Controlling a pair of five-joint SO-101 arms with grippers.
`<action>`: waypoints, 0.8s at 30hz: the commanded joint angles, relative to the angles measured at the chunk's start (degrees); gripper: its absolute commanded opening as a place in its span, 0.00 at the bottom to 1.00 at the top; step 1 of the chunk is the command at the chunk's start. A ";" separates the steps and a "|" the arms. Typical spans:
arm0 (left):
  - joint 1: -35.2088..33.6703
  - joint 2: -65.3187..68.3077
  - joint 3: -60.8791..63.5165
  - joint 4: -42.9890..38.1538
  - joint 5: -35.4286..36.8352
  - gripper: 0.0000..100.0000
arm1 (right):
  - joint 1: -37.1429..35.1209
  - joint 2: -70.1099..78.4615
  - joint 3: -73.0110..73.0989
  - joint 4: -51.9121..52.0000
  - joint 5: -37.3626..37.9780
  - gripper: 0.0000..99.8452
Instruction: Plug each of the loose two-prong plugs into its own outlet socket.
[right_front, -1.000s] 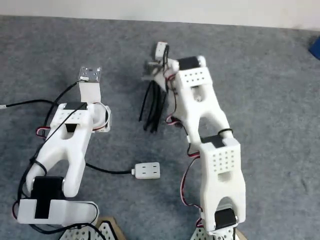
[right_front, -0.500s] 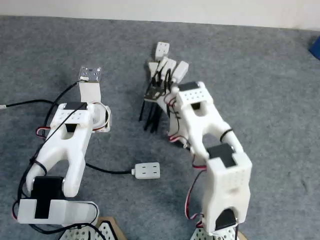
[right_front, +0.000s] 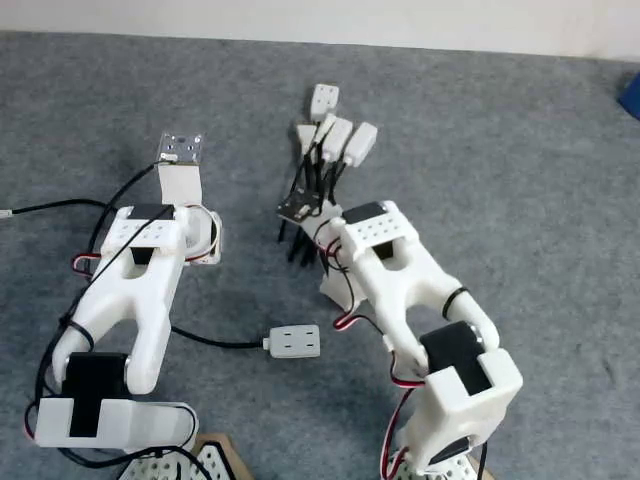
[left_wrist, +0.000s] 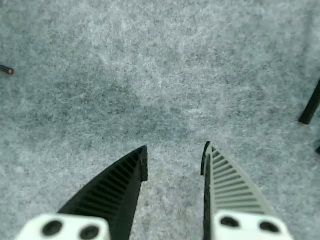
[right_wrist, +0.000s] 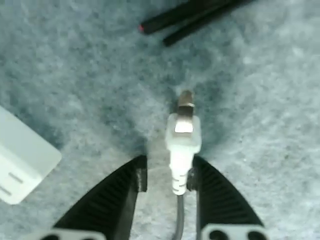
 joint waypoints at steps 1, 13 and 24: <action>0.75 -0.31 -0.13 -0.53 0.35 0.19 | 0.04 -0.31 0.48 -0.84 -0.53 0.11; 0.75 -0.31 -0.13 -0.53 0.35 0.19 | 1.01 -0.22 0.66 1.10 5.71 0.07; 0.92 -0.22 -0.13 -0.62 0.35 0.19 | 3.12 -0.66 -1.89 7.52 0.88 0.01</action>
